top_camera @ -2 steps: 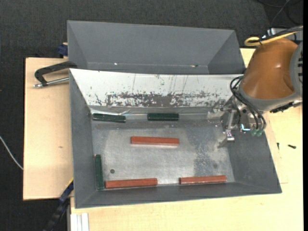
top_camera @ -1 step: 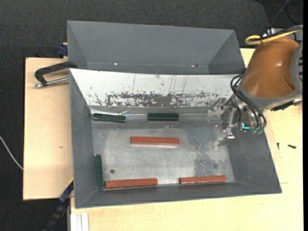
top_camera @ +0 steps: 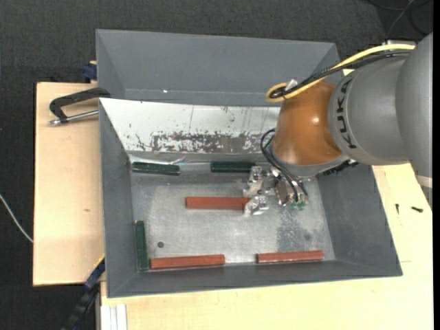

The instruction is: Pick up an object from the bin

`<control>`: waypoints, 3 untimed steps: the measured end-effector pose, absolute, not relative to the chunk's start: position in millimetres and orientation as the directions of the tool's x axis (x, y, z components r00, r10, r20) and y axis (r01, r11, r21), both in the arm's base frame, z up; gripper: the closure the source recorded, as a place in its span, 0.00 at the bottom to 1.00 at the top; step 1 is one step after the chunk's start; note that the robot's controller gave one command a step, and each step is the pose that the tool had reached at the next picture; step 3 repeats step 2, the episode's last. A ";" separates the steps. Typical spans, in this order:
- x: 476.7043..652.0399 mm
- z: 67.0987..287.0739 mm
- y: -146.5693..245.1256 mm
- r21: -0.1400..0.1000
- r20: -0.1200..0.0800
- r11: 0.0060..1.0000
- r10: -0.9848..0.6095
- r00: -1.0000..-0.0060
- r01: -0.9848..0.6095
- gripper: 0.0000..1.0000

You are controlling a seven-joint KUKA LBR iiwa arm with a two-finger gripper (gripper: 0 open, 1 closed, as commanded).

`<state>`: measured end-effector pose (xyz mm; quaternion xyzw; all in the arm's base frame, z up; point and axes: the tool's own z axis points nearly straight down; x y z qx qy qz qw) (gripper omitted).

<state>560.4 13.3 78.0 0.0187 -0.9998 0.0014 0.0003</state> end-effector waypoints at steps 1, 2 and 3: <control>560.5 78.0 13.4 -0.003 0.000 0.999 -0.038 -0.999 -0.038 1.00; 573.9 245.0 10.3 0.000 -0.011 0.998 -0.069 -0.998 -0.069 1.00; 573.9 245.0 10.3 0.000 -0.011 0.998 -0.069 -0.998 -0.069 1.00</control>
Offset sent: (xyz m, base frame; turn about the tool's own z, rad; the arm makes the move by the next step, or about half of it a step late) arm 0.0109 -0.0038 0.1633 -0.0316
